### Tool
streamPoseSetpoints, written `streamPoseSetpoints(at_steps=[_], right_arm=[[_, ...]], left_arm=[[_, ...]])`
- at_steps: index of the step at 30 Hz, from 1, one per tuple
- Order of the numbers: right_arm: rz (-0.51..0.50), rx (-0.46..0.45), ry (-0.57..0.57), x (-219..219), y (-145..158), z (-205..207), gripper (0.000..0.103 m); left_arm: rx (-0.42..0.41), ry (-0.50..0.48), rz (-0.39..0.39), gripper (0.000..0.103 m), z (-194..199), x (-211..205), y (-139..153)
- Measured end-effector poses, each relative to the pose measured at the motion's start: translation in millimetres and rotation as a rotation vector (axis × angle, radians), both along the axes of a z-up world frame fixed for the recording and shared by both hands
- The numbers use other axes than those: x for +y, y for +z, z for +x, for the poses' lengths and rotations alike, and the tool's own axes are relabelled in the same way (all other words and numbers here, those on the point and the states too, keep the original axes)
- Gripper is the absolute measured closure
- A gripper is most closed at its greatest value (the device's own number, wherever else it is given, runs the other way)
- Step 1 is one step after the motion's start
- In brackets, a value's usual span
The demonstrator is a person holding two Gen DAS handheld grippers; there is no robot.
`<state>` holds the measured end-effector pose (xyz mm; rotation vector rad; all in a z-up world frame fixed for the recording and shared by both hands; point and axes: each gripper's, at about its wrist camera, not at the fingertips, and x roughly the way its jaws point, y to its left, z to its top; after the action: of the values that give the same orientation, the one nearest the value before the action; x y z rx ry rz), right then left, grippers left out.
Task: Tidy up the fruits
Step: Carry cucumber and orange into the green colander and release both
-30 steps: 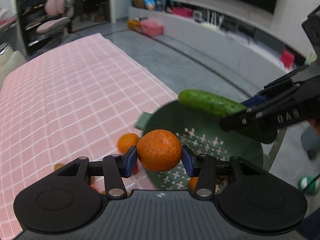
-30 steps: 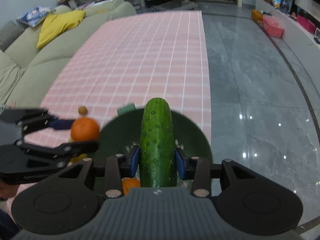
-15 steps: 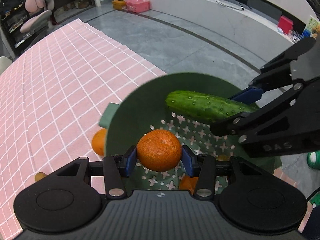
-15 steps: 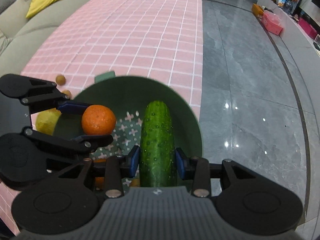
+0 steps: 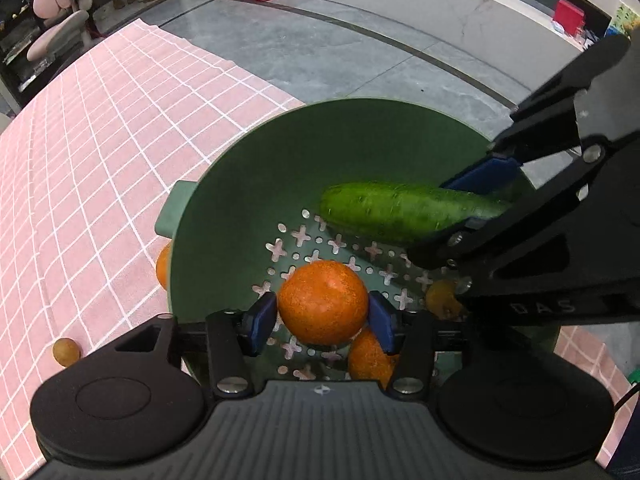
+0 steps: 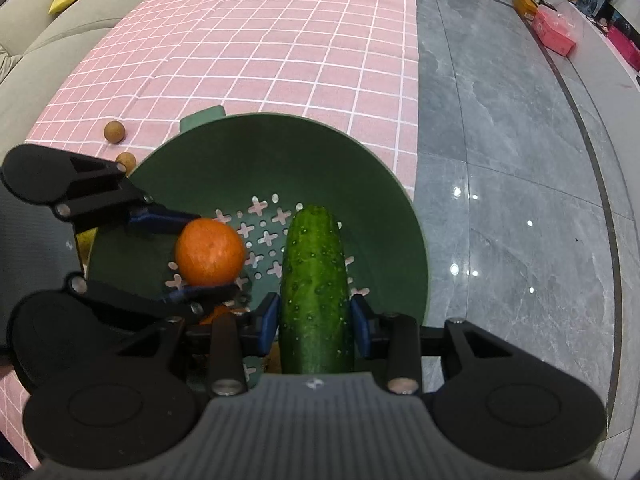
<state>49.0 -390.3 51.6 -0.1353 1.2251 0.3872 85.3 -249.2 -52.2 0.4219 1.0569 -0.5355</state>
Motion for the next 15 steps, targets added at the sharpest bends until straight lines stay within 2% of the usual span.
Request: streamPoseSetpoints(at_steps=[2, 7, 13, 15], right_arm=[[0.031, -0.001, -0.005, -1.4, 4.0, 1.3, 0.068], [0.087, -0.043, -0.038, -8.5, 21.7, 0.2, 0.066], [0.158, -0.093, -0.076, -10.8, 43.8, -6.6, 0.066], [0.183, -0.106, -0.074, -8.1, 49.6, -8.9, 0.066]], left_arm=[[-0.016, -0.002, -0.01, 0.032, -2.8, 0.1, 4.7], [-0.035, 0.022, -0.068, 0.031, -8.2, 9.4, 23.6], [-0.081, 0.11, -0.16, 0.031, -22.7, 36.1, 55.2], [-0.103, 0.14, -0.186, 0.028, -27.7, 48.4, 67.2]])
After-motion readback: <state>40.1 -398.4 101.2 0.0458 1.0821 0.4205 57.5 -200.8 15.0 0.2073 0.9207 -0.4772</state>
